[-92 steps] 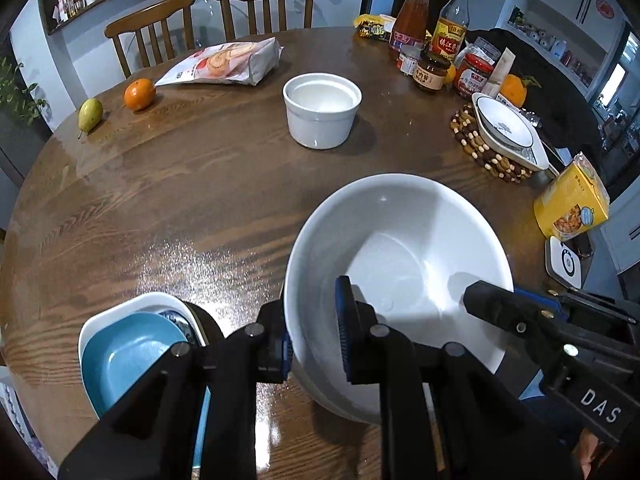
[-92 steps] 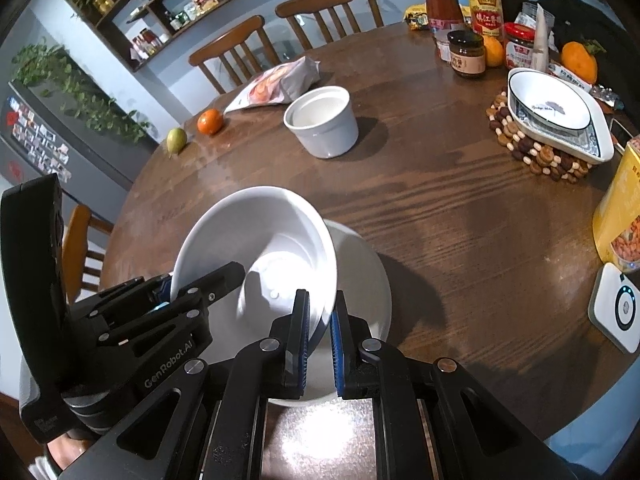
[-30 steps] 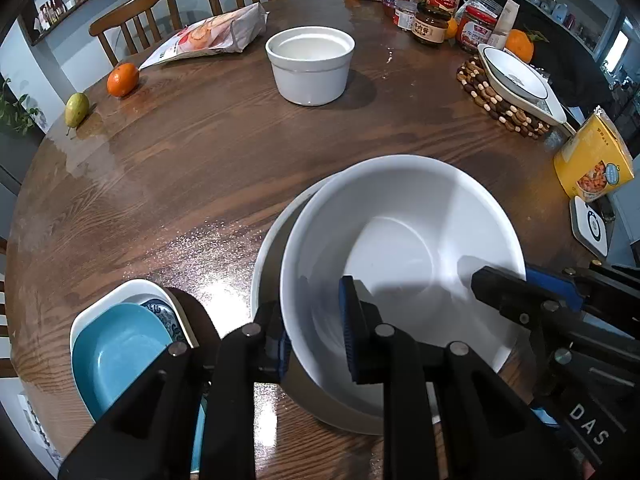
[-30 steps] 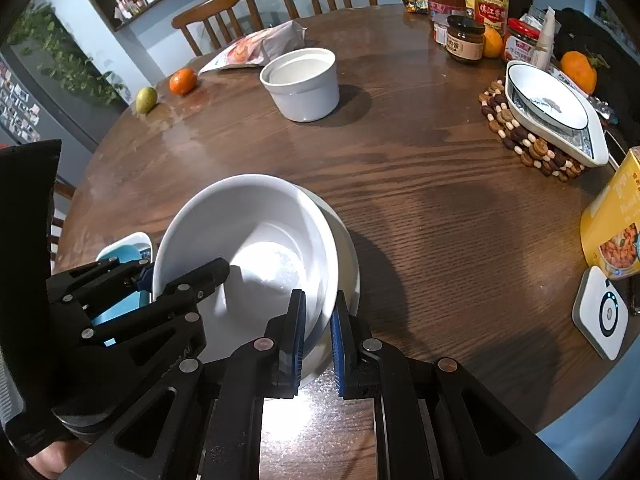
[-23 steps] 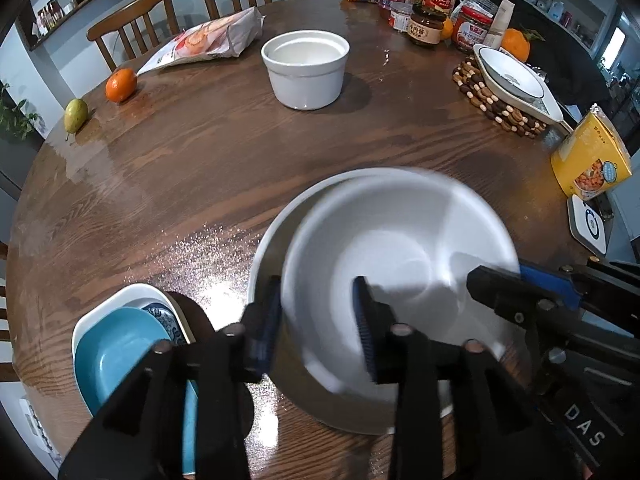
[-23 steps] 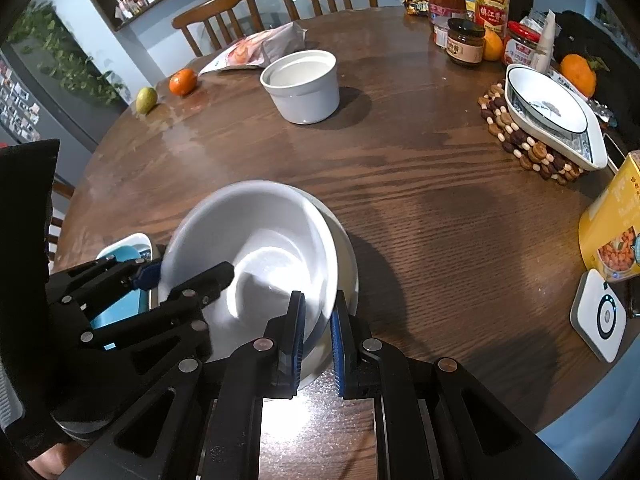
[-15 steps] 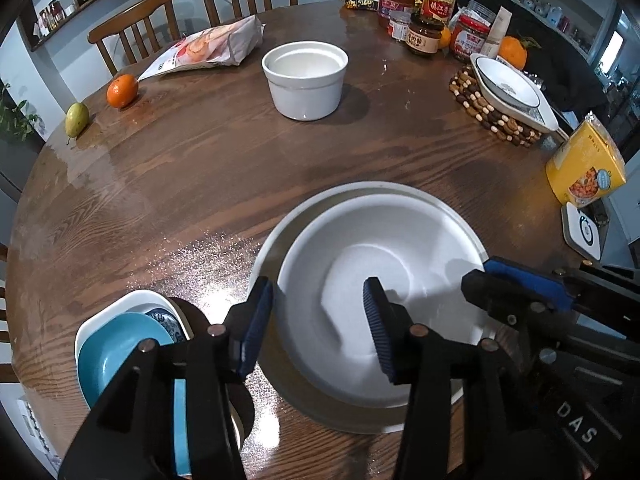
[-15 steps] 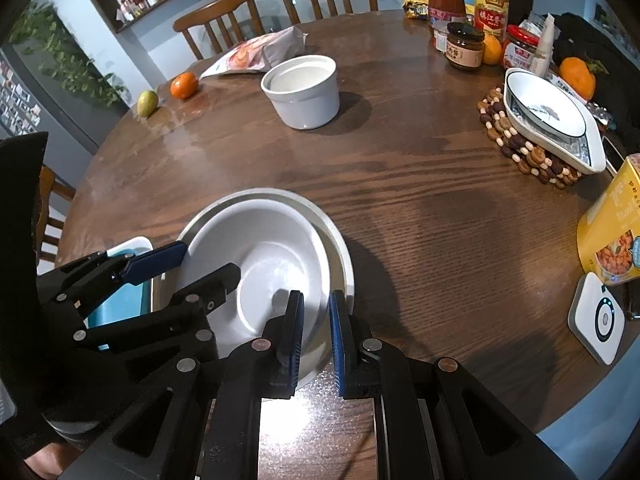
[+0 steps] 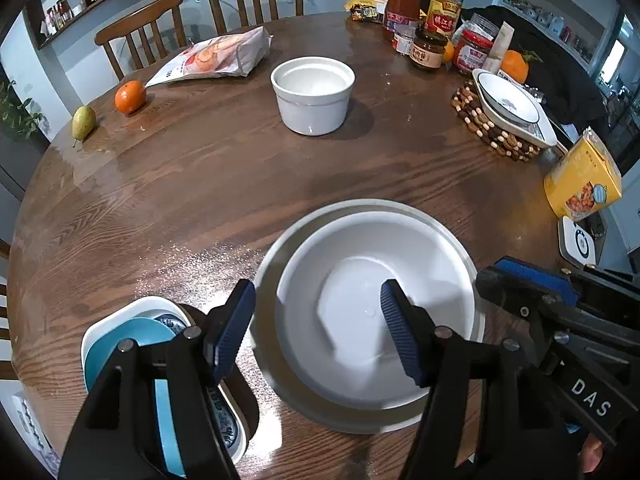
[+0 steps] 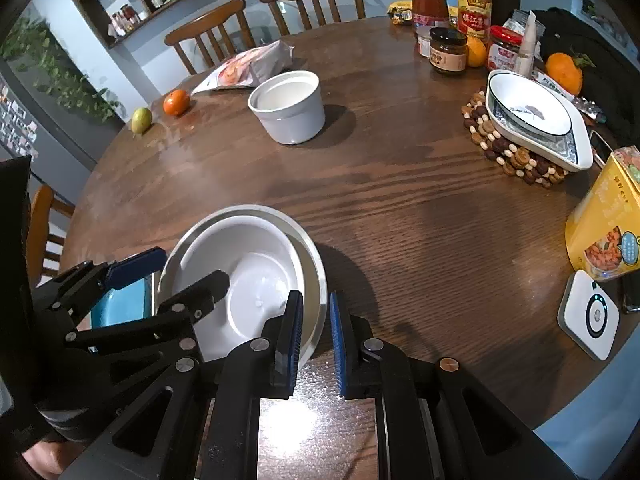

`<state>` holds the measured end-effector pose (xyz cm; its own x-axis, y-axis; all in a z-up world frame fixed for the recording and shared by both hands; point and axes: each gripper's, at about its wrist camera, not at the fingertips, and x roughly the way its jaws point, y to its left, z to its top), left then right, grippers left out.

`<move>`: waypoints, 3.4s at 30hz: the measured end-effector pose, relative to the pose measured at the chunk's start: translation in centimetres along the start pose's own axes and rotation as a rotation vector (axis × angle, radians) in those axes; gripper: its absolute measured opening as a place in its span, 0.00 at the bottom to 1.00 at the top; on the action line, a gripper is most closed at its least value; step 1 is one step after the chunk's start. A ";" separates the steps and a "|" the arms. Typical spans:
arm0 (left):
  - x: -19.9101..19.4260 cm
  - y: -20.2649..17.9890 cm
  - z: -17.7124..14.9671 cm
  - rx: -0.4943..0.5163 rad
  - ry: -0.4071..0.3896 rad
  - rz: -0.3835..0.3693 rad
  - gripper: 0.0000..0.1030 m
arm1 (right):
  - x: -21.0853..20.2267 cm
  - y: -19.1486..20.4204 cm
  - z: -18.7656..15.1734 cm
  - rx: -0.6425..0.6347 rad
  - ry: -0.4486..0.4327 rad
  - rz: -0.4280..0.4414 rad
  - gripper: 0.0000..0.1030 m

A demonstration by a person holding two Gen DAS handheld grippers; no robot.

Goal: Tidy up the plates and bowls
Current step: 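Open both tools and release the nested white bowls, then move both tools toward the small white ramekin, then grasp the white ramekin rim with both tools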

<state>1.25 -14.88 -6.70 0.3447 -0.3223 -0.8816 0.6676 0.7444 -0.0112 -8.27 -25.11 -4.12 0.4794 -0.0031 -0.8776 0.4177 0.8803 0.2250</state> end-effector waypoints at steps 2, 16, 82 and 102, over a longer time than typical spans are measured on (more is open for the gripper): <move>-0.2 0.1 0.1 -0.006 -0.005 0.000 0.63 | 0.0 -0.1 0.1 0.003 -0.001 0.001 0.13; -1.3 1.6 0.4 -0.056 -0.031 0.022 0.80 | -1.3 -0.2 0.5 0.010 -0.051 0.000 0.52; 2.8 4.1 15.1 -0.072 -0.079 0.150 0.99 | 2.5 -3.8 16.7 0.078 -0.072 0.142 0.58; 11.1 4.6 16.3 -0.127 0.053 0.092 0.78 | 12.3 -3.6 19.4 0.114 0.081 0.218 0.51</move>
<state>18.86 -24.56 -8.82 0.3632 -0.2207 -0.9052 0.5448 0.8384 0.0142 11.05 -37.54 -7.53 0.5065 0.2231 -0.8328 0.3978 0.7965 0.4554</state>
